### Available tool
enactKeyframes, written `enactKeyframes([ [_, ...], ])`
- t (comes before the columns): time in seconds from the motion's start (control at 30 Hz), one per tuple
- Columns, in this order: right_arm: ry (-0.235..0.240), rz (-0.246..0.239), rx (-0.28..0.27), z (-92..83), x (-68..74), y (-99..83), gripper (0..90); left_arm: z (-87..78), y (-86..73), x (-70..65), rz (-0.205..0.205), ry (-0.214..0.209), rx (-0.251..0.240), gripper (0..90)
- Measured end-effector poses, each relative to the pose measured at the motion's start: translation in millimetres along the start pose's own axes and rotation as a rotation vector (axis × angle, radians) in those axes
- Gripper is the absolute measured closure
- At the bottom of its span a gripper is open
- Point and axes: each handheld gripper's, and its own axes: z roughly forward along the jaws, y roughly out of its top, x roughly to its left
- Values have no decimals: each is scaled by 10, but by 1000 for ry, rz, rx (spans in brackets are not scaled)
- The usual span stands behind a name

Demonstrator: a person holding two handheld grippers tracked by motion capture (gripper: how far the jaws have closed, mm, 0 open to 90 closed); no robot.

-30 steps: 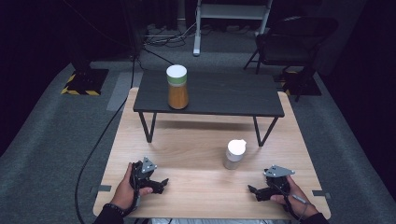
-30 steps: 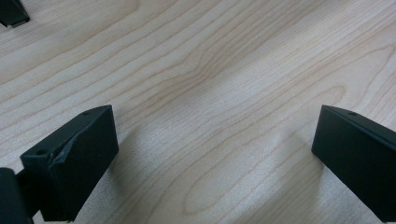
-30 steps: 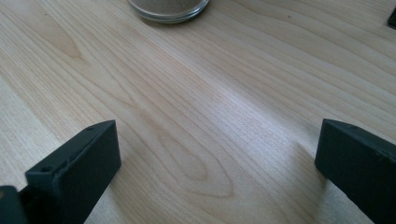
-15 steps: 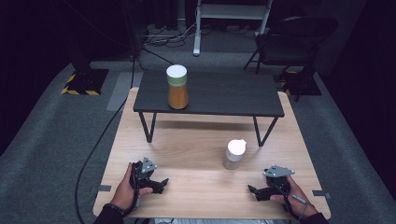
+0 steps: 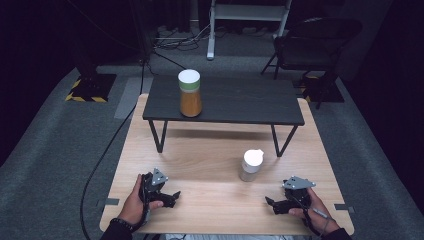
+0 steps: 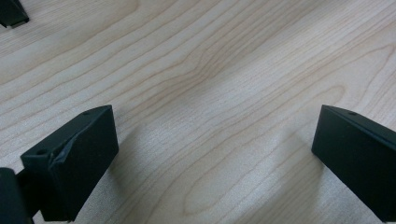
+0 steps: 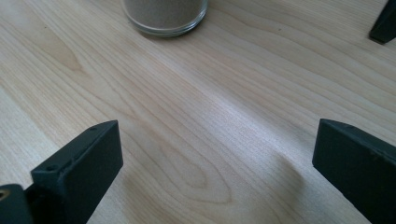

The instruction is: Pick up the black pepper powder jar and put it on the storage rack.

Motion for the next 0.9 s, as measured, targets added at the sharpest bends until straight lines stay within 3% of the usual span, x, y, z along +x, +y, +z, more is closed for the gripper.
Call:
enactKeyframes([
  [0.1, -8, 13, 3, -28, 38, 31, 18, 0, 1, 0, 0, 0, 0, 4],
  [0.67, -34, 58, -120, -159, 180, 82, 17, 0, 1, 0, 0, 0, 0, 4],
  [0.9, -56, 104, -167, -146, 223, 102, 17, 0, 0, 0, 0, 0, 0, 4],
])
